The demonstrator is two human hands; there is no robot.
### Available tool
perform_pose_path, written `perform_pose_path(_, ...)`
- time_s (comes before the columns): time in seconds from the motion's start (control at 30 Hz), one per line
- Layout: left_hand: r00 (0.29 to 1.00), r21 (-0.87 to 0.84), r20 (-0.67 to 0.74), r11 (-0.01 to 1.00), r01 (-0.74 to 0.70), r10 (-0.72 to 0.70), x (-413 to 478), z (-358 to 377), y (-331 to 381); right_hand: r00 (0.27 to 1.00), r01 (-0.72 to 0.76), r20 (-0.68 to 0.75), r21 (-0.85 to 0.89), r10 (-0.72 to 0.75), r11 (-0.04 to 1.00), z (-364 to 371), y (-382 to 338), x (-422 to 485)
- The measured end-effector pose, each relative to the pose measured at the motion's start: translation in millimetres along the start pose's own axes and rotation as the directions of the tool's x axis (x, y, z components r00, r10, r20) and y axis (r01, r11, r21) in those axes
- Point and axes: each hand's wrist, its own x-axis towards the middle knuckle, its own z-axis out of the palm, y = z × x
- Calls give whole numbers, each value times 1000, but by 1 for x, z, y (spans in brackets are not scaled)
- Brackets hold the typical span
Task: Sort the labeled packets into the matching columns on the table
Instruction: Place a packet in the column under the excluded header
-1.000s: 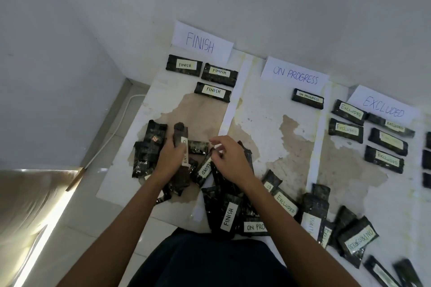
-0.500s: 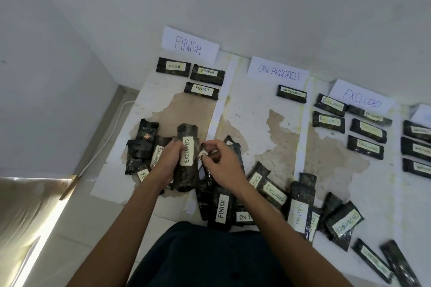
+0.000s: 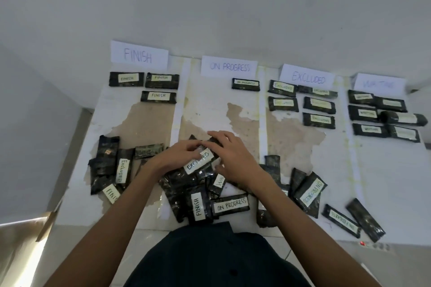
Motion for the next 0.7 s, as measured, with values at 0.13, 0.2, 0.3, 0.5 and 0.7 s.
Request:
perform_pose_path(0.13, 997, 70, 62, 997, -40, 35, 23, 27, 27, 994, 43, -97, -95, -52, 995, -8, 29, -15)
perform_pose_path(0.2, 996, 136, 81, 989, -55, 44, 37, 43, 40, 992, 31, -116, -111, -44, 993, -15, 48, -27)
perform_pose_path(0.3, 990, 239, 112, 965, -111, 86, 58, 68, 60, 992, -41, -124, -111, 27, 993, -25, 80, -46)
perform_pose_path(0.5, 988, 273, -106, 959, -79, 112, 111, 115, 82, 944, -325, -83, -75, 319, 943, -41, 161, -85)
perform_pose_path(0.7, 962, 273, -231, 959, -81, 147, 164, 145, 98, 894, -448, -45, -47, 446, 893, -41, 233, -86)
